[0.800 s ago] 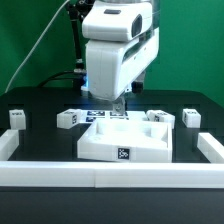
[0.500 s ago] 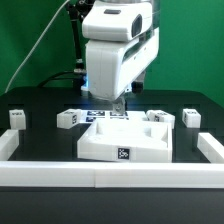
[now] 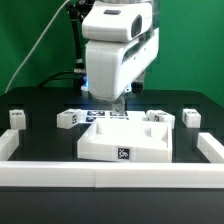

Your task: Assemble one leg

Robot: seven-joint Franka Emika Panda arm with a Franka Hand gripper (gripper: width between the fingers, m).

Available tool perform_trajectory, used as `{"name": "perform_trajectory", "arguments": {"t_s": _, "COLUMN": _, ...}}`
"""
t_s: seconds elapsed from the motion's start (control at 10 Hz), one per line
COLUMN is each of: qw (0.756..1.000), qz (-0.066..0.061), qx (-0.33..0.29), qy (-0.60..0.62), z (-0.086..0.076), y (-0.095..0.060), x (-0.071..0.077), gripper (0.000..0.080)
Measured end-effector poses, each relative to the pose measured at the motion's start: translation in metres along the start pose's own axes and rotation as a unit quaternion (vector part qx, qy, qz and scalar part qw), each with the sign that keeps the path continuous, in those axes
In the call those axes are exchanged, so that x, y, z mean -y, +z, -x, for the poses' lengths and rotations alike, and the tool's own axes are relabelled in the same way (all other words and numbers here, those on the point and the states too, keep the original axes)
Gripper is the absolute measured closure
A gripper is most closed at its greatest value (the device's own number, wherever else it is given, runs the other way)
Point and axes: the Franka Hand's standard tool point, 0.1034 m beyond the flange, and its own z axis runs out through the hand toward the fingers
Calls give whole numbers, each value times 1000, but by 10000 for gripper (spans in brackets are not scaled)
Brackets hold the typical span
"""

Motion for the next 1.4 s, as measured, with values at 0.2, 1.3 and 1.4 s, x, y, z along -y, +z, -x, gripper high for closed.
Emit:
{"name": "perform_trajectory", "arguments": {"t_s": 0.2, "qw": 997, "qz": 61, "qx": -25, "qy": -35, "z": 19, "y": 13, "x": 23, "gripper": 150}}
{"name": "perform_trajectory", "arguments": {"t_s": 1.3, "qw": 991, "qz": 126, "qx": -48, "qy": -14, "z": 15, "y": 60, "x": 96, "gripper": 150}}
{"name": "perform_trajectory", "arguments": {"t_s": 1.4, "qw": 992, "qz": 118, "qx": -46, "qy": -12, "z": 14, "y": 71, "x": 108, "gripper": 150}}
